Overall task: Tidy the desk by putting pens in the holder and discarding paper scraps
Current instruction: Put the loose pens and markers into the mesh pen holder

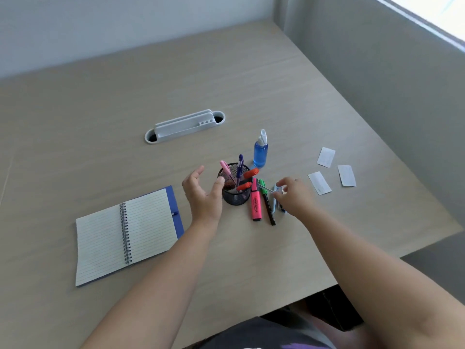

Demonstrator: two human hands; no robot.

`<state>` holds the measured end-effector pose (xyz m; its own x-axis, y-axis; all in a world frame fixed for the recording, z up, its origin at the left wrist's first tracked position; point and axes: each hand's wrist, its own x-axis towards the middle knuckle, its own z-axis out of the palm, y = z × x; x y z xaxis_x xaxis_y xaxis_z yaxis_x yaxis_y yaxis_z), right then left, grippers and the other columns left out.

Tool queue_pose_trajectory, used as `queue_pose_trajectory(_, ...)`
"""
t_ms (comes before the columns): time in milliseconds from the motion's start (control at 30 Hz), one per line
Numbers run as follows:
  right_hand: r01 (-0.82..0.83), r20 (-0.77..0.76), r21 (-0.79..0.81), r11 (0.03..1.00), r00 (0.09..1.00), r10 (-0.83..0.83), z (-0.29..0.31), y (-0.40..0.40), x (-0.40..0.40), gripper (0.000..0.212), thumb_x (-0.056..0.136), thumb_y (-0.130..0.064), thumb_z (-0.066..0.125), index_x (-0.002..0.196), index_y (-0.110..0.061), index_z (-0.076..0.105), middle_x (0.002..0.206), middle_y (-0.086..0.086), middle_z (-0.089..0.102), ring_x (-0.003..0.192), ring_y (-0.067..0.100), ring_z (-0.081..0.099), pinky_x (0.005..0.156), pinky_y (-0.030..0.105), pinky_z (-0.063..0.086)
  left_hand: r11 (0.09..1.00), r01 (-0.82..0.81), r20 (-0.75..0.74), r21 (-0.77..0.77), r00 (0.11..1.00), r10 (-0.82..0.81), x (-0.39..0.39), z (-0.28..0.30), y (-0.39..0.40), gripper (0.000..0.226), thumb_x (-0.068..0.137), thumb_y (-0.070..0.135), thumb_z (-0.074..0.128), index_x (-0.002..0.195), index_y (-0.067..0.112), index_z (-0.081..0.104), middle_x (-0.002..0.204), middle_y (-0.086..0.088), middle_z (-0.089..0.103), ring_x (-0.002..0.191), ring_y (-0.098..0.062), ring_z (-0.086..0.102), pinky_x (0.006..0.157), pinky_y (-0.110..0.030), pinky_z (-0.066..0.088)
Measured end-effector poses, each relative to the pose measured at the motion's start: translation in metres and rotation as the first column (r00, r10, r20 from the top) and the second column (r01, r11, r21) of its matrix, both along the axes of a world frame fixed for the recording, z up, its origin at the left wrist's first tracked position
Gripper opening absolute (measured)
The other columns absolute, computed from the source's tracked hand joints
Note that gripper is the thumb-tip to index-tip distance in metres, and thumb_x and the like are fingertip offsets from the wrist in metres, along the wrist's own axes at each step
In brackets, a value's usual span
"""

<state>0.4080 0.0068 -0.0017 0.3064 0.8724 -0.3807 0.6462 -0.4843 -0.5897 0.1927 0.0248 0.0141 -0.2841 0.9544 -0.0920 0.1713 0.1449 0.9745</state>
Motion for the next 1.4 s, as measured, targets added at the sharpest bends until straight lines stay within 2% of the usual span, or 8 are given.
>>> queue_pose_trajectory(67,-0.092,0.11,-0.023,0.996,0.99,0.094,-0.009,0.003,0.0,0.033,0.087,-0.03,0.061,0.118,-0.02,0.06,0.118,0.009,0.049,0.104,0.027,0.05,0.088,0.032,0.044,0.997,-0.061,0.003,-0.049,0.998,0.061,0.005,-0.008,-0.015,0.038,0.079,0.027,0.069,0.111,0.026,0.048,0.122,0.003,0.048,0.109,-0.011,0.049,0.096,-0.029,0.041)
queue_pose_trajectory(200,-0.242,0.315,-0.048,0.969,0.917,0.244,-0.013,0.012,-0.003,0.032,0.086,-0.036,0.056,0.116,-0.028,0.065,0.117,0.006,0.048,0.111,0.028,0.041,0.096,0.033,0.034,0.958,-0.014,0.013,-0.287,1.0,0.019,0.033,-0.031,-0.051,0.025,0.079,0.025,0.069,0.092,0.031,0.049,0.099,0.009,0.057,0.085,-0.009,0.057,0.068,-0.018,0.04)
queue_pose_trajectory(333,-0.281,0.378,-0.014,0.959,0.887,0.266,-0.006,0.022,-0.005,0.022,0.085,-0.025,0.054,0.095,-0.023,0.073,0.107,0.007,0.05,0.105,0.03,0.042,0.09,0.034,0.04,0.899,0.114,-0.028,-0.424,0.99,-0.138,0.062,-0.051,-0.059,0.035,0.081,0.025,0.072,0.112,0.018,0.057,0.112,0.004,0.059,0.088,-0.004,0.059,0.078,-0.019,0.043)
queue_pose_trajectory(600,-0.023,0.08,0.029,0.999,0.997,0.021,0.016,0.015,0.038,0.006,0.081,-0.027,0.063,0.081,-0.02,0.062,0.065,-0.007,0.058,0.062,0.017,0.06,0.052,0.027,0.045,0.923,0.064,-0.334,-0.379,0.921,-0.2,0.088,-0.053,-0.03,0.016,0.078,0.022,0.072,0.093,0.02,0.066,0.1,-0.004,0.063,0.085,-0.021,0.061,0.078,-0.033,0.05)
queue_pose_trajectory(900,-0.262,-0.159,0.316,0.912,0.933,0.323,0.068,0.027,0.02,0.005,0.084,-0.017,0.062,0.082,-0.02,0.059,0.077,-0.002,0.066,0.068,0.01,0.06,0.058,0.024,0.047,0.98,0.051,-0.036,-0.192,0.998,-0.059,0.055,-0.031,-0.069,0.019,0.078,0.017,0.075,0.086,0.031,0.065,0.083,0.011,0.071,0.074,-0.009,0.064,0.067,-0.012,0.048)
queue_pose_trajectory(1133,-0.323,-0.263,0.213,0.922,0.89,0.372,0.069,0.052,-0.024,0.012,0.085,-0.019,0.057,0.082,-0.02,0.069,0.076,0.0,0.07,0.076,0.016,0.063,0.065,0.028,0.05,0.978,-0.191,0.021,0.084,0.982,0.19,0.029,0.016,-0.038,0.025,0.076,0.019,0.078,0.081,0.038,0.062,0.083,0.017,0.072,0.084,-0.003,0.069,0.071,-0.013,0.049)
queue_pose_trajectory(1267,-0.35,-0.158,0.194,0.916,0.911,0.381,0.064,0.06,-0.026,0.017,0.084,-0.031,0.061,0.089,-0.019,0.072,0.069,-0.001,0.066,0.075,0.02,0.065,0.065,0.033,0.05,0.991,-0.132,-0.214,-0.034,0.969,0.122,0.021,0.023,-0.011,0.014,0.08,0.025,0.073,0.092,0.026,0.065,0.087,0.019,0.064,0.095,-0.015,0.066,0.075,-0.021,0.045)
queue_pose_trajectory(1400,-0.34,-0.086,0.208,0.917,0.928,0.363,0.065,0.063,-0.014,0.061,0.075,-0.064,0.06,0.117,-0.021,0.062,0.078,-0.005,0.054,0.076,0.015,0.055,0.065,0.03,0.041,0.991,-0.011,-0.338,-0.132,0.94,-0.035,0.022,0.018,0.004,0.057,0.081,0.038,0.068,0.133,0.02,0.048,0.128,-0.001,0.052,0.12,-0.025,0.05,0.099,-0.036,0.042)
